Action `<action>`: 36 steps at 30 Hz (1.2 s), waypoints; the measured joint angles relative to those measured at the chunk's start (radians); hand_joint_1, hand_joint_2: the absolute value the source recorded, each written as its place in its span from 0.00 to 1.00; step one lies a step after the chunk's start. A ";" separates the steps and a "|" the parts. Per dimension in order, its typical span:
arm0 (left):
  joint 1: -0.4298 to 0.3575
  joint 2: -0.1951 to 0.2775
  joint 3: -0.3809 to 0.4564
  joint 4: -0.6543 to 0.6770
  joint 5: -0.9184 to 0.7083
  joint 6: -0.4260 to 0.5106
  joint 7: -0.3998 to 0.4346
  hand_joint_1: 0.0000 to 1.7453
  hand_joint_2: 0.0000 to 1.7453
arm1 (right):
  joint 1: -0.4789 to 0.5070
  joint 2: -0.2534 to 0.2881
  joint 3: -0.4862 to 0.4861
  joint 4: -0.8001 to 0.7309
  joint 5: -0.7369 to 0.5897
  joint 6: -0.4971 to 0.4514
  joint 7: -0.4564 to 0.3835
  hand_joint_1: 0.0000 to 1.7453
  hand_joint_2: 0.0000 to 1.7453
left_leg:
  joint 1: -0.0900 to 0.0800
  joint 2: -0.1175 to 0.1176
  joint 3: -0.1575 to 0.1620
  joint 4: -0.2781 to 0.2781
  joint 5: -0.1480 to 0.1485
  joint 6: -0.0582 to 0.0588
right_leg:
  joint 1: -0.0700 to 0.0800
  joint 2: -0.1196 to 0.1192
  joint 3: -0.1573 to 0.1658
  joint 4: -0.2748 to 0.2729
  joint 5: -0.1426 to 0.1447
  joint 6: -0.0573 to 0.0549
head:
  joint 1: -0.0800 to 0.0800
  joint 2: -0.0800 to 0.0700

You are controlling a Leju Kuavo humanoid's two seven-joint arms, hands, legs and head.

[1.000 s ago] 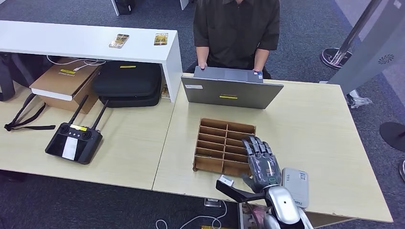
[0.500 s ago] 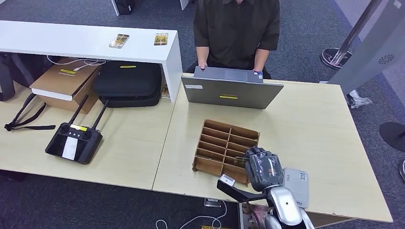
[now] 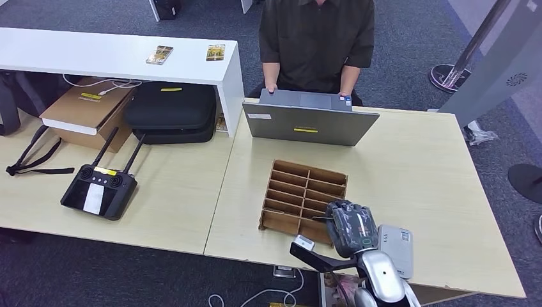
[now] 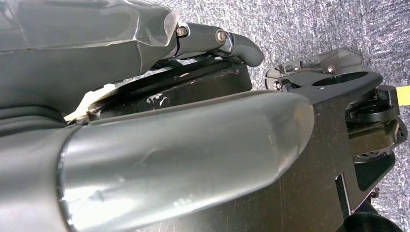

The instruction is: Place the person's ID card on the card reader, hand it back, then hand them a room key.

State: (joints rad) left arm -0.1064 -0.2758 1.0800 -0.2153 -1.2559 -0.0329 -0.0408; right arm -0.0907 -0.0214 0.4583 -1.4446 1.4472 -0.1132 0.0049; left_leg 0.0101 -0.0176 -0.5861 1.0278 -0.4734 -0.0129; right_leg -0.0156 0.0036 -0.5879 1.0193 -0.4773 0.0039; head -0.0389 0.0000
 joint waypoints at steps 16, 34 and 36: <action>0.005 -0.003 0.001 0.002 0.016 0.015 -0.020 0.00 0.00 | 0.018 0.002 -0.034 -0.047 0.022 -0.104 0.008 1.00 1.00 | 0.000 0.000 0.000 0.000 0.000 0.000 | 0.000 0.000 0.000 0.000 0.000 0.000 | 0.000 0.000; 0.012 -0.011 0.001 0.003 0.021 0.041 -0.046 0.00 0.00 | 0.123 0.011 -0.119 -0.243 0.062 -0.388 0.033 1.00 1.00 | 0.000 0.000 0.000 0.000 0.000 0.000 | 0.000 0.000 0.000 0.000 0.000 0.000 | 0.000 0.000; 0.014 -0.013 0.001 0.003 0.027 0.047 -0.051 0.00 0.00 | 0.142 0.018 -0.139 -0.285 0.057 -0.463 0.034 1.00 1.00 | 0.000 0.000 0.000 0.000 0.000 0.000 | 0.000 0.000 0.000 0.000 0.000 0.000 | 0.000 0.000</action>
State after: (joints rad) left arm -0.0927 -0.2888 1.0811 -0.2126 -1.2292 0.0145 -0.0915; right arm 0.0516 -0.0036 0.3196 -1.7297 1.5039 -0.5761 0.0386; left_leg 0.0100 -0.0177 -0.5862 1.0278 -0.4737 -0.0127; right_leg -0.0157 0.0035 -0.5883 1.0192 -0.4775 0.0040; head -0.0391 0.0000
